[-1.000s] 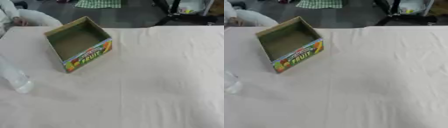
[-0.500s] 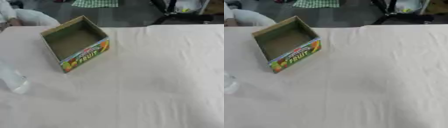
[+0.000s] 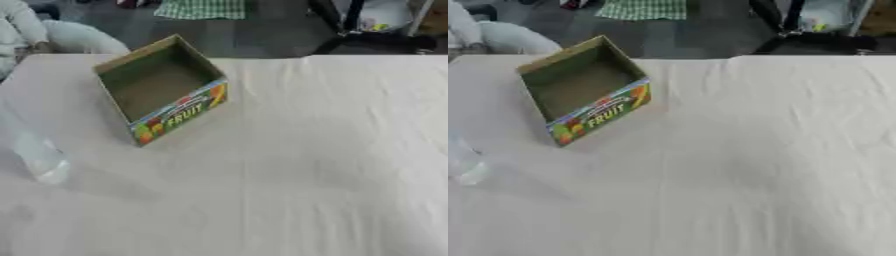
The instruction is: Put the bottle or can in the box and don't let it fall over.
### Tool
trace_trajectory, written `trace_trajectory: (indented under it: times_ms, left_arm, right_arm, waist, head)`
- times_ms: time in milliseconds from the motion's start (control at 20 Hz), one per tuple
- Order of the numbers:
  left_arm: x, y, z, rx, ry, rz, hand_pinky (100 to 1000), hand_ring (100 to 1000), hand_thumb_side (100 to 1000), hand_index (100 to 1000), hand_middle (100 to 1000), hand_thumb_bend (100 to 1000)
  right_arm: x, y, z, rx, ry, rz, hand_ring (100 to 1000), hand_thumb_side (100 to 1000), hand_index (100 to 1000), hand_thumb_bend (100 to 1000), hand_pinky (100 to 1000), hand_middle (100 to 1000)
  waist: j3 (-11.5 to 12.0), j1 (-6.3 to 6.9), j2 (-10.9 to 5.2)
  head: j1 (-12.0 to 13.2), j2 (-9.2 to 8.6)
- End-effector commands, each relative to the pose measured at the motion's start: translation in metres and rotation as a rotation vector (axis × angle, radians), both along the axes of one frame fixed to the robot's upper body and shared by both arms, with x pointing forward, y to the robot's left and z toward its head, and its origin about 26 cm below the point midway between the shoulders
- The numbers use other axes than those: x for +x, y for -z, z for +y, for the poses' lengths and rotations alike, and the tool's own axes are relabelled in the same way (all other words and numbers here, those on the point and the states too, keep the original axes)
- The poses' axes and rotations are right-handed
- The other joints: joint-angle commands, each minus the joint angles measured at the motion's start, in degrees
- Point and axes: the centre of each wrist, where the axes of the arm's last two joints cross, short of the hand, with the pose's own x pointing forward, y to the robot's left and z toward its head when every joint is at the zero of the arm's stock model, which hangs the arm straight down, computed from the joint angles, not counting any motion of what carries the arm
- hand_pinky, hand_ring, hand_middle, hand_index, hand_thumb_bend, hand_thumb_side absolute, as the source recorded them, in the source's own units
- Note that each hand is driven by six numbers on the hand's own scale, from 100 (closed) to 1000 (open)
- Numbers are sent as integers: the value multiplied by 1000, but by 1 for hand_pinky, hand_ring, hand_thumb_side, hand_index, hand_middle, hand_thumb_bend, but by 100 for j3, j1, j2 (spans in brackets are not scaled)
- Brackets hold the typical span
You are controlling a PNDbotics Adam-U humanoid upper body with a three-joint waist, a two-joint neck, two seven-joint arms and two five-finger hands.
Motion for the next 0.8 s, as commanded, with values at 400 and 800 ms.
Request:
trace_trajectory:
  times_ms: [400, 800]
  left_arm:
    - [1, -12, 3, -133, -2, 171, 279, 624, 858, 930, 486, 564]
    - [3, -15, 3, -139, 6, 251, 257, 612, 919, 922, 469, 507]
  right_arm:
    - [-3, -12, 0, -27, -5, -31, 963, 692, 1000, 100, 866, 1000]
    - [-3, -12, 1, -26, -8, -30, 964, 692, 1000, 100, 866, 1000]
  waist:
    - [2, -3, -130]
    - [13, 4, -146]
  head:
    - [248, -3]
    - [354, -29]
